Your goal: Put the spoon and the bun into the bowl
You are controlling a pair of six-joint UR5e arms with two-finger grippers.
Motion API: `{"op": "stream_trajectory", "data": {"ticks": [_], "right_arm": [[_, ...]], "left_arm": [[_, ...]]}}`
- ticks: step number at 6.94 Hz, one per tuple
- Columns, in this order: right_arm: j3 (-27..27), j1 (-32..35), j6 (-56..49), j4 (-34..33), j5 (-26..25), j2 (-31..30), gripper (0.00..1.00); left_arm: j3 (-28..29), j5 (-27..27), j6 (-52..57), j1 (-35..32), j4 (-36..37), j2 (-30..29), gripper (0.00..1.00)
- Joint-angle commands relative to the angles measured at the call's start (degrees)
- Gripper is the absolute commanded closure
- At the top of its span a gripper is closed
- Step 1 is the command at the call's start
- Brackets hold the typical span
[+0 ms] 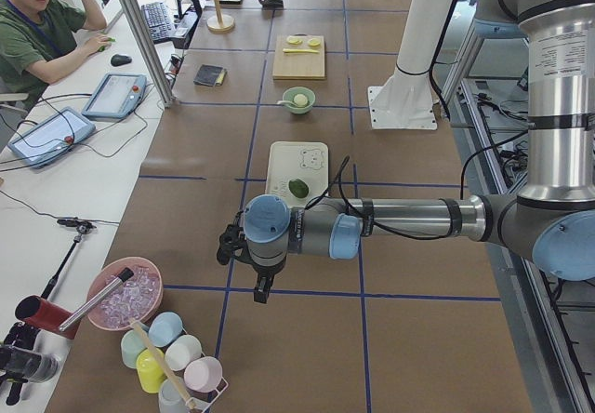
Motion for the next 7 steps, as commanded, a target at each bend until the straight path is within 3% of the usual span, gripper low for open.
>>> {"op": "stream_trajectory", "data": {"ticks": [1,2,7], "right_arm": [[0.5,2.1,-1.2,-5.0,-0.6,-0.2,0.00],[0.6,1.9,-3.9,-4.5,-2.8,-0.8,0.00],[0.1,1.8,-3.7,-3.1,-2.6,-0.6,0.00]], "left_arm": [[0.0,-0.1,0.0,0.0,0.0,0.0,0.00],[-0.2,-0.1,0.1,0.0,-0.2,-0.1,0.00],[-0.7,-0.2,0.2,0.1,-0.4,-0.1,0.00]]}}
